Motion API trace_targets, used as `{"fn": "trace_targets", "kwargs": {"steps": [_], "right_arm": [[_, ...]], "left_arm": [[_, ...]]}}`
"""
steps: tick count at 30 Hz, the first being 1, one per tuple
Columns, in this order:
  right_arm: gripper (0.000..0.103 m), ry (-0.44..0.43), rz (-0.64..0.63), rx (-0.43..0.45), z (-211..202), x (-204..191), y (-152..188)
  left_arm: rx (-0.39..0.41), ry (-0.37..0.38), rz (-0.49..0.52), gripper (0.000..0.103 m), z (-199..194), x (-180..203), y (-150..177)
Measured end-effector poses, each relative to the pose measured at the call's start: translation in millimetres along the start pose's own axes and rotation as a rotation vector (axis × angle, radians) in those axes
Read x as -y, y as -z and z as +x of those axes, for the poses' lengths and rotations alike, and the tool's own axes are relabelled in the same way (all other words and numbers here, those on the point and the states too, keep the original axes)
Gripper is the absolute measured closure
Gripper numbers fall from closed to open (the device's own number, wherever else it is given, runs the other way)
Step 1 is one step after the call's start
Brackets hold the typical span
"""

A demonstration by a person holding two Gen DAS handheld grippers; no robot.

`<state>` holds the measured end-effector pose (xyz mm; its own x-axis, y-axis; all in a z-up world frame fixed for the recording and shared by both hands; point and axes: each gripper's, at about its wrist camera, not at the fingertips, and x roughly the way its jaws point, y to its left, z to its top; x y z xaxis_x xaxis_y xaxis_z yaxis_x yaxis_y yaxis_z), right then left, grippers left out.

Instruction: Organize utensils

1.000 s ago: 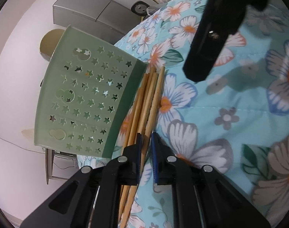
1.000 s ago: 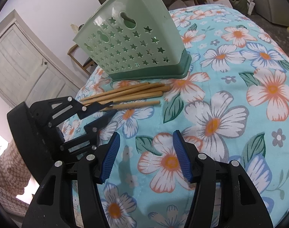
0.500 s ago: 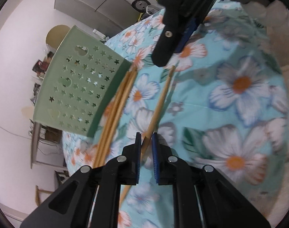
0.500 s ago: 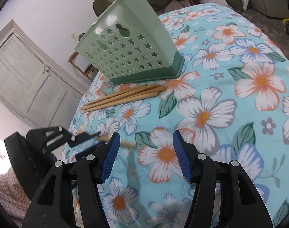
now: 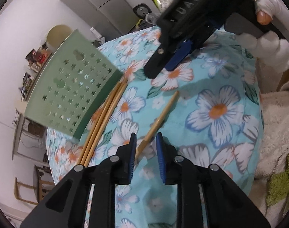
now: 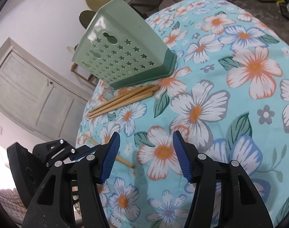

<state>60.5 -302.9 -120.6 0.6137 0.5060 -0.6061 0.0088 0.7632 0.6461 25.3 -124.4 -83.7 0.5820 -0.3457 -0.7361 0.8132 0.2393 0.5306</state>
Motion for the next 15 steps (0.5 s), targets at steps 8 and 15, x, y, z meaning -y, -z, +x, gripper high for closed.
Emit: {"fn": "trace_targets", "kwargs": {"steps": [8,15], "right_arm": [[0.048,-0.025,0.017,-0.008,1,6,-1],[0.048,-0.043,0.026,-0.011,-1,12,-2]], "left_arm": [[0.023,0.028,0.046,0.080,11,3,-17],[0.030,0.076,0.105,0.080,21,7,-30]]}}
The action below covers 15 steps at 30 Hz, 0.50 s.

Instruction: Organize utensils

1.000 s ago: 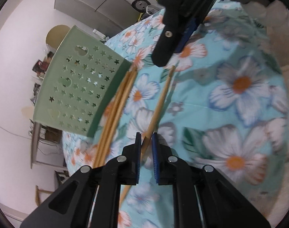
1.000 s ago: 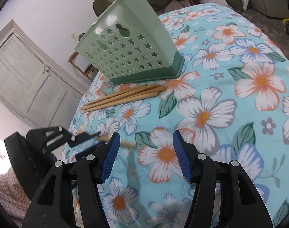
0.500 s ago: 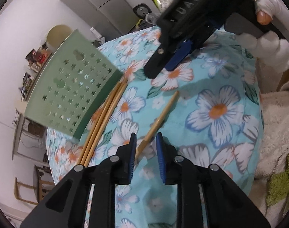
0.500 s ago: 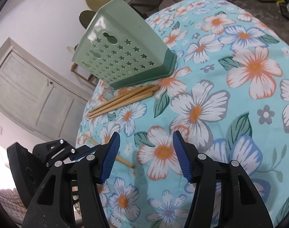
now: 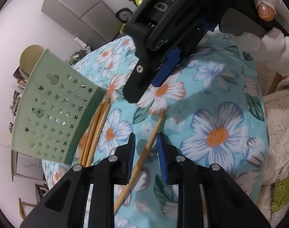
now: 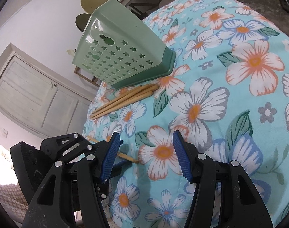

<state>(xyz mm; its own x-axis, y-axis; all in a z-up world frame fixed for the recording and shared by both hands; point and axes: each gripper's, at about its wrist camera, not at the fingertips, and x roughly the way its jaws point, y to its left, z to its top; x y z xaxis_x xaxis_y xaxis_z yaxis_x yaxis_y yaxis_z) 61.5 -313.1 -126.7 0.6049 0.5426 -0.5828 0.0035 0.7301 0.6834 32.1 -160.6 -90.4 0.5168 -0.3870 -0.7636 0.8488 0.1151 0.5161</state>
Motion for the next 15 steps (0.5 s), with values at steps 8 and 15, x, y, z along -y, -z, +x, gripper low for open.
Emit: {"fn": "trace_targets", "kwargs": {"steps": [8,15], "right_arm": [[0.048,-0.024,0.019,0.001,-5,6,0],[0.048,-0.046,0.045,0.009,-9,12,-1]], "left_arm": [[0.002,0.048,-0.005,0.081,15,-7,-14],[-0.006,0.072,-0.021,0.085,21,-15,-17]]}}
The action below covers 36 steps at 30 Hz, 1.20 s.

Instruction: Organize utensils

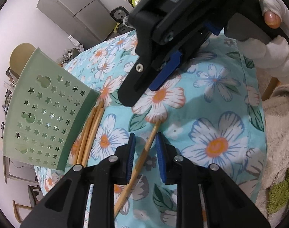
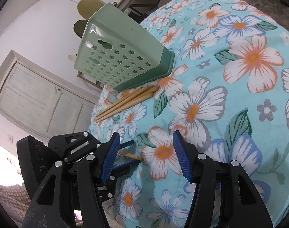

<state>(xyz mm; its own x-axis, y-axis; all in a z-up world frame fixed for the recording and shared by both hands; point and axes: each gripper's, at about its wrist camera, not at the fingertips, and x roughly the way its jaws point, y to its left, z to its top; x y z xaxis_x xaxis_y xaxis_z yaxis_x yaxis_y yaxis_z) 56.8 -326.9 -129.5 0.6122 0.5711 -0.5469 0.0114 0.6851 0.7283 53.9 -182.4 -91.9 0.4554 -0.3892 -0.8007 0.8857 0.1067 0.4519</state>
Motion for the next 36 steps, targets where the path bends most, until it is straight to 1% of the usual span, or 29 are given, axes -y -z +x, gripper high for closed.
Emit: {"fn": "trace_targets", "kwargs": {"steps": [2,7,11,16,17,18,21,24,26,29,31,33,36], "right_arm": [[0.048,-0.009,0.011,0.002,-3,3,-1],[0.048,-0.047,0.052,0.023,-14,10,-4],[0.048,-0.054,0.053,0.058,-28,11,-2],[0.048,-0.079,0.035,0.139,-51,3,0],[0.048,-0.080,0.028,0.151,-54,0,-1],[0.048,-0.080,0.018,0.162,-56,-2,-1],[0.049,-0.053,-0.033,0.184,-60,-15,-1],[0.052,-0.020,-0.094,0.180,-54,-30,-3],[0.055,0.012,-0.145,0.170,-47,-40,-5],[0.059,0.068,-0.241,0.142,-34,-56,-7],[0.063,0.113,-0.332,0.119,-21,-71,-8],[0.066,0.160,-0.434,0.103,-8,-86,-8],[0.073,0.232,-0.576,0.086,14,-105,-6]], "left_arm": [[-0.002,0.013,-0.001,0.089,-2,1,2],[-0.002,-0.039,0.029,0.091,-2,6,-1],[0.005,-0.095,0.027,0.092,-10,3,-4],[0.026,-0.186,-0.036,0.094,-32,-18,-2],[0.035,-0.220,-0.062,0.095,-39,-26,-1],[0.039,-0.238,-0.082,0.095,-44,-31,1],[0.072,-0.328,-0.208,0.097,-67,-60,10],[0.099,-0.399,-0.313,0.097,-86,-82,21],[0.125,-0.447,-0.412,0.097,-99,-102,31],[0.165,-0.490,-0.542,0.097,-120,-118,51],[0.186,-0.503,-0.614,0.097,-131,-125,61],[0.208,-0.518,-0.662,0.098,-141,-131,69],[0.233,-0.544,-0.699,0.098,-154,-135,80]]}}
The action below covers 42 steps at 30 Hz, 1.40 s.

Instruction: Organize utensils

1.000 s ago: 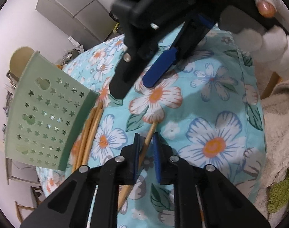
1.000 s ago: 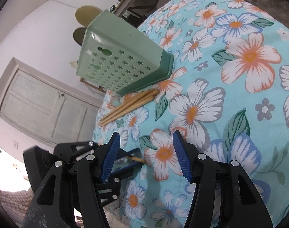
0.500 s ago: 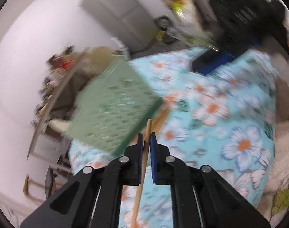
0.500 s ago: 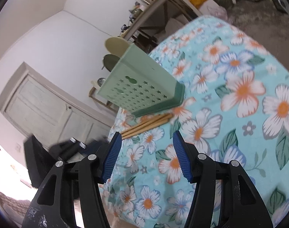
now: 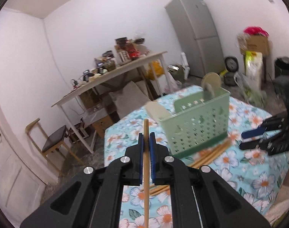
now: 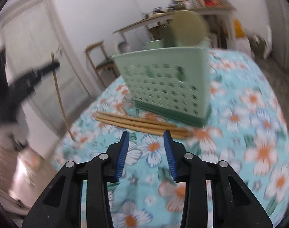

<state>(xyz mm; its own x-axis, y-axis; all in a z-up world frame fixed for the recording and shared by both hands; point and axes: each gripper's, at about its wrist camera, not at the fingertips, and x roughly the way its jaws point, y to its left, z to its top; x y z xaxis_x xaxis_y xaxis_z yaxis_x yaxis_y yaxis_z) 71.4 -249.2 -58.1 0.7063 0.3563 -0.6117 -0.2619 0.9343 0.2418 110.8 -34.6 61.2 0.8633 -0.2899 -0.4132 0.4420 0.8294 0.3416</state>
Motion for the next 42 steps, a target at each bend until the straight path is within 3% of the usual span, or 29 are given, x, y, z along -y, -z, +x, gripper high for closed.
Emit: {"fn": "trace_targets", "kwargs": {"steps": [4,17,22,33,37,42], "right_arm": [[0.079,0.010,-0.117,-0.045,30,-20,-8],[0.080,-0.170,-0.403,-0.234,143,-103,-60],[0.084,-0.182,-0.505,-0.322,183,-126,-63],[0.088,-0.193,-0.637,-0.458,223,-151,-72],[0.089,-0.149,-0.722,-0.513,240,-164,-65],[0.092,-0.138,-0.703,-0.472,231,-165,-69]], "left_arm": [[0.037,-0.009,-0.073,0.098,-11,-21,-2],[0.087,-0.052,-0.298,0.098,-34,-88,10],[0.086,-0.072,-0.339,0.098,-39,-104,20],[0.087,-0.058,-0.400,0.098,-34,-118,35],[0.086,-0.057,-0.398,0.098,-32,-118,36],[0.091,-0.056,-0.403,0.098,-32,-119,34]]}}
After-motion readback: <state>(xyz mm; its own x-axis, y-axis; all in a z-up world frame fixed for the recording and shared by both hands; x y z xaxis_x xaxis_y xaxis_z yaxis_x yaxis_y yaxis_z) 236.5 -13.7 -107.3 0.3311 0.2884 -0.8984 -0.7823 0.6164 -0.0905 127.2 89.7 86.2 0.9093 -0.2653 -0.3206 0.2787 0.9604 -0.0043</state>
